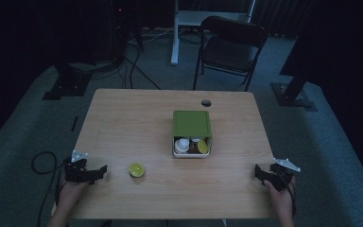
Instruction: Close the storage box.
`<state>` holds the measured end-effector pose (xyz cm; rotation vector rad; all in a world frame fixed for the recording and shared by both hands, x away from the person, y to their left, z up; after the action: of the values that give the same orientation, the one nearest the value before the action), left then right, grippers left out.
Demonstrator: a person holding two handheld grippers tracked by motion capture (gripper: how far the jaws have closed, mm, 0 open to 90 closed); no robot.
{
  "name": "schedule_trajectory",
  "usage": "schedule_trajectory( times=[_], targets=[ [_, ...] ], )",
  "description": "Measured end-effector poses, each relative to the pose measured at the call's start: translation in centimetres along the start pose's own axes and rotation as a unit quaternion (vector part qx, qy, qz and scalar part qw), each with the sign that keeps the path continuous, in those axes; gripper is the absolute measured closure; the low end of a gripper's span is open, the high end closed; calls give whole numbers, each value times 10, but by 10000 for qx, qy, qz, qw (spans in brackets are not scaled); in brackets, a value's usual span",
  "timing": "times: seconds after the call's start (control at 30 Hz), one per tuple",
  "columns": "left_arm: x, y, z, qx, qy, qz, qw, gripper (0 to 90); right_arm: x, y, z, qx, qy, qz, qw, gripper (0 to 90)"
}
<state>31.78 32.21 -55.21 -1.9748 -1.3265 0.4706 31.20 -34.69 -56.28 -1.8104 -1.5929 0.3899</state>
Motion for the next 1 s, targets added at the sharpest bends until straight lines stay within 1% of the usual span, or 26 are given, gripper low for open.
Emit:
schedule_trajectory(
  times=[0.07, 0.1, 0.17, 0.2, 0.27, 0.37, 0.4, 0.43, 0.53, 0.63, 0.7, 0.77, 0.93, 1.0],
  targets=[
    [1, -2, 2, 30, -56, -27, 10000, 1, 2, 1, 1, 51, -87, 11, 9999, 111],
    [1, -3, 3, 92, -82, -45, 9999, 1, 3, 1, 1, 90, -128, 4, 9999, 111],
    [0, -4, 5, 141, -90, -117, 9998, 1, 6, 1, 3, 147, -270, 83, 9995, 112],
    [0, -5, 6, 147, -84, -139, 9998, 1, 8, 1, 3, 140, -270, 119, 9995, 112],
    [0, -6, 7, 129, -137, -111, 9998, 1, 9, 1, 4, 186, -194, 103, 9996, 112],
    [0, -8, 9, 185, -164, -155, 9996, 1, 11, 1, 4, 219, -193, 81, 9995, 112],
    [0, -9, 12, 242, -163, -202, 9994, 1, 12, 0, 5, 243, -200, 82, 9995, 112],
    [0, -10, 12, 252, -182, -189, 9993, 1, 12, -1, 5, 287, -173, 63, 9994, 112],
    [1, -11, 15, 242, -208, -196, 9993, 1, 15, -1, 6, 304, -217, 48, 9993, 112],
    [1, -11, 16, 260, -168, -210, 9993, 1, 15, 0, 6, 312, -159, 21, 9994, 112],
    [-1, -10, 17, 283, -17, -295, 9992, 1, 16, 0, 6, 294, -149, 18, 9995, 112],
    [-4, -9, 17, 354, 177, -430, 9983, 1, 16, 1, 6, 221, -158, 8, 9996, 112],
    [-7, -8, 20, 174, 141, -512, 9984, 1, 17, 1, 7, 211, -112, 44, 9997, 112],
    [-7, -8, 20, 162, 140, -510, 9985, 0, 16, 1, 7, 211, -103, 41, 9997, 112]
  ],
)
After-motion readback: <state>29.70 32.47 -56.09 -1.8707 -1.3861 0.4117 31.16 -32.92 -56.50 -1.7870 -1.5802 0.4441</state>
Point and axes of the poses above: each handheld gripper's, and its own axes: y roughly forward along the jaws, z roughly out of its underside, x roughly to its left, the point moved 2 cm from there along y, roughly forward along the jaws, and after that the axes turned 14 degrees about y, right-handed, at the moved point
